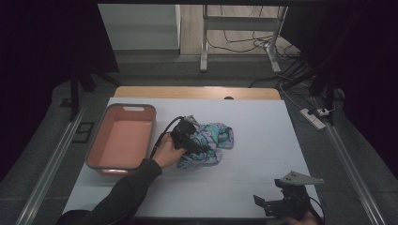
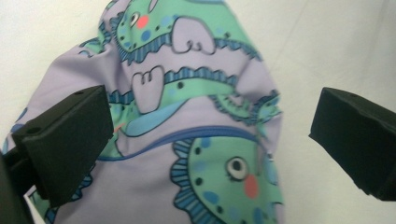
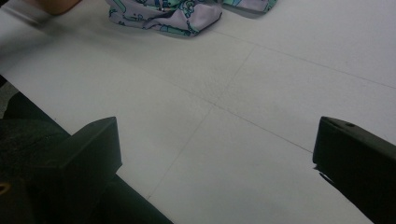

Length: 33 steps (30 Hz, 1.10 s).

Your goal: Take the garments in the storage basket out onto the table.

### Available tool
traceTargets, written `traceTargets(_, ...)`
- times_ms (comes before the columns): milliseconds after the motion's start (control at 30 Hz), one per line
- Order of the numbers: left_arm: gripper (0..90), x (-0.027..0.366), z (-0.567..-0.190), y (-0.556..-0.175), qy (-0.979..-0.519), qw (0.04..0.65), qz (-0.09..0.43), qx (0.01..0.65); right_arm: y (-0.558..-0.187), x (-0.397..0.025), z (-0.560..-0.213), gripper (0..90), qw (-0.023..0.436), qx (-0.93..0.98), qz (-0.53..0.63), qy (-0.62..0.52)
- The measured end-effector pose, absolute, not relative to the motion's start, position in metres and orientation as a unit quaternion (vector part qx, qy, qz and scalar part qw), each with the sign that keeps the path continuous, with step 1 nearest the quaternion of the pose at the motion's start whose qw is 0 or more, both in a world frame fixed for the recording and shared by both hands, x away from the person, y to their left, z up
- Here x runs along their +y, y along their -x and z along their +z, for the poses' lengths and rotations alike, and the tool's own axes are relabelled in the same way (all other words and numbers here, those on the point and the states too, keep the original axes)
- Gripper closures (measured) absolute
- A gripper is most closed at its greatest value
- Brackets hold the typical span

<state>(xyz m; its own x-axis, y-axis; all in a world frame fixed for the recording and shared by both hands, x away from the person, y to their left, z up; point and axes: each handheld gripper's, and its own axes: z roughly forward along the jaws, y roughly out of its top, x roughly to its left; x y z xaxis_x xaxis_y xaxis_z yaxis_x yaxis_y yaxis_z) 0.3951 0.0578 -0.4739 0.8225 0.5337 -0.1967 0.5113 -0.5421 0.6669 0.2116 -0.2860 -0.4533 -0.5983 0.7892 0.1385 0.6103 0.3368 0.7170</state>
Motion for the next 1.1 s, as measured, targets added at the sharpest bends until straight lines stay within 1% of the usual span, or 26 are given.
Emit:
traceTargets(200, 0.0, 0.061, -0.469, -0.392, -0.877, 0.382, 0.018, 0.292, -0.212, -0.286, -0.453, 1.2, 0.119, 0.809, 0.380, -0.432)
traceTargets(467, 0.0, 0.068, -0.465, -0.388, -0.874, 0.398, 0.009, 0.279, -0.211, -0.286, -0.453, 1.2, 0.119, 0.809, 0.381, -0.431)
traceTargets(567, 0.0, 0.071, -0.467, -0.389, -0.871, 0.409, -0.009, 0.272, -0.211, -0.286, -0.453, 1.2, 0.119, 0.810, 0.382, -0.429)
traceTargets(767, 0.0, 0.072, -0.467, -0.386, -0.879, 0.399, -0.005, 0.260, -0.211, -0.286, -0.453, 1.2, 0.120, 0.811, 0.383, -0.426)
traceTargets(933, 0.0, 0.075, -0.465, -0.385, -0.878, 0.405, -0.010, 0.256, -0.211, -0.285, -0.453, 1.2, 0.120, 0.811, 0.383, -0.426)
traceTargets(1100, 0.0, 0.084, -0.463, -0.382, -0.868, 0.424, -0.023, 0.258, -0.211, -0.285, -0.453, 1.2, 0.119, 0.812, 0.382, -0.425)
